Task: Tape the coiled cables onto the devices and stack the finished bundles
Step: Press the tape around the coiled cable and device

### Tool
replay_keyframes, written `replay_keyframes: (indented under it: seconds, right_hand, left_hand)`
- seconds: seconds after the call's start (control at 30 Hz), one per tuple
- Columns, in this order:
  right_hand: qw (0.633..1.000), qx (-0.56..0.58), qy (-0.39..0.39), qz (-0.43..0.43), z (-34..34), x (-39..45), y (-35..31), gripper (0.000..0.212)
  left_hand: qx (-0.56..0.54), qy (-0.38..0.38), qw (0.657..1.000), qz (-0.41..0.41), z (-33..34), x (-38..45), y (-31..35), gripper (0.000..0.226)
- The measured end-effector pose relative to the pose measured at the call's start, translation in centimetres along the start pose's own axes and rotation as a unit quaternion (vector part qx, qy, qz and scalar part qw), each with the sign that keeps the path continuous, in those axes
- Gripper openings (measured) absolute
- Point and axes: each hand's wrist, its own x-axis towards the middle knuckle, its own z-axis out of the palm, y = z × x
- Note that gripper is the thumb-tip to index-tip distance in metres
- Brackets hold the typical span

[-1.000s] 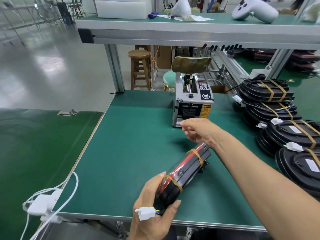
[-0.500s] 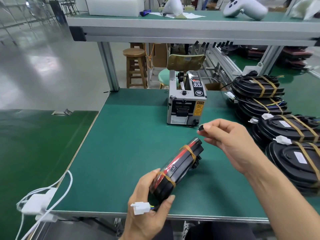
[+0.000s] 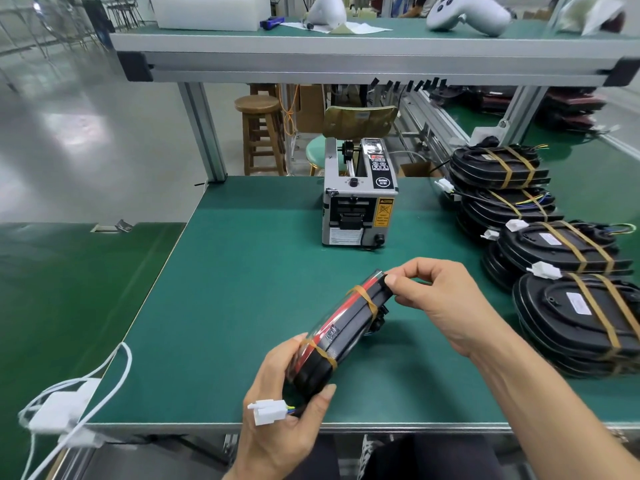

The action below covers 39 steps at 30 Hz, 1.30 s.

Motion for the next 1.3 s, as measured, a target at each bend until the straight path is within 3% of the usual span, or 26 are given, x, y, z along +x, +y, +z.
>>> replay_keyframes:
  seconds: [0.77,1.3]
  right_hand:
    - [0.995,-0.091,0.05,-0.003,0.9,-0.6,-1.2,0.014]
    - [0.995,-0.089,0.049,-0.003,0.9,-1.1,-1.5,0.014]
  left_hand:
    - [-0.001,0.007,1.0,0.013,0.0,0.1,0.0,0.078]
    - [-0.003,0.008,1.0,-0.005,0.0,-0.1,-0.1,0.078]
